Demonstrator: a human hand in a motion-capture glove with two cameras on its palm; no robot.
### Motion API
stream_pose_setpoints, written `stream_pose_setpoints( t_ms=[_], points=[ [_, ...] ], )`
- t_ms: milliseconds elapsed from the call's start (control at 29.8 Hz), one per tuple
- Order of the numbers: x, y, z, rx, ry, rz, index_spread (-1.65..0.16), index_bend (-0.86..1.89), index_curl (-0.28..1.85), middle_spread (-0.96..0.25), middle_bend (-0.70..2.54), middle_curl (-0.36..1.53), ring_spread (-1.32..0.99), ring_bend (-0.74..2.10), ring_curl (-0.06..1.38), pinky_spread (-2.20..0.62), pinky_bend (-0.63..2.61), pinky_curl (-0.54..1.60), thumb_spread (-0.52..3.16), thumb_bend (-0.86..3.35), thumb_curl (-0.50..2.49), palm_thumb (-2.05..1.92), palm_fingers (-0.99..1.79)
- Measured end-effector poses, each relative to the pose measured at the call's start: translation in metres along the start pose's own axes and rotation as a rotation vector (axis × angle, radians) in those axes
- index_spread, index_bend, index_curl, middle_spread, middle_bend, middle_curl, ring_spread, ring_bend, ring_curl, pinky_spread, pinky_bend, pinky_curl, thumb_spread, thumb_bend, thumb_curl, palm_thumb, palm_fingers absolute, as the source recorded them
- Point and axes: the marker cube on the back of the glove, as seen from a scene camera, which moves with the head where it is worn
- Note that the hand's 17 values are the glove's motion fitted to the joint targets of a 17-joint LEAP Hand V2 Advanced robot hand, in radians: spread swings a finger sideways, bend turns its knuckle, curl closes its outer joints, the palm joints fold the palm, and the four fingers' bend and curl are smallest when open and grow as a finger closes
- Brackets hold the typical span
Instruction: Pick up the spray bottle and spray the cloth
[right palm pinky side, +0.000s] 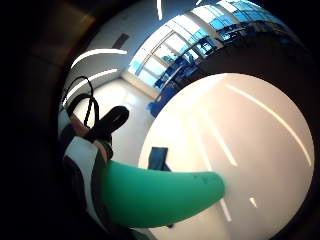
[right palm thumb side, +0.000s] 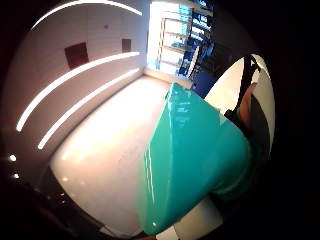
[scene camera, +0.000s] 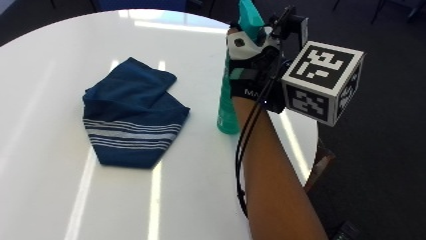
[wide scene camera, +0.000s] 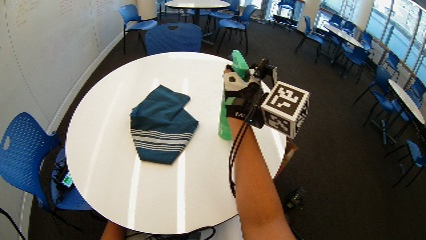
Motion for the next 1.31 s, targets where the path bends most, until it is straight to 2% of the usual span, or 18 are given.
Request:
stream_pose_setpoints(
  t_ms=[637,972,1307],
  points=[
    [0.055,0.013,0.019,-0.112,0.088,0.016,-0.3,0.3,0.55,-0.2,0.51,0.5,-0.19,0.58,0.45,-0.21,0.41,0.38,0.36,-0.03,0.74,0.93,1.35],
    [0.014,-0.012,0.03,-0.331,0.193,-0.107,-0.29,0.31,0.56,-0.18,0.52,0.5,-0.18,0.59,0.45,-0.19,0.4,0.38,0.35,-0.03,0.76,0.94,1.35],
    [-0.008,-0.009,0.052,-0.625,0.447,-0.205,-0.29,0.32,0.57,-0.18,0.53,0.5,-0.18,0.6,0.45,-0.17,0.4,0.38,0.35,-0.03,0.77,0.94,1.36]
  ],
)
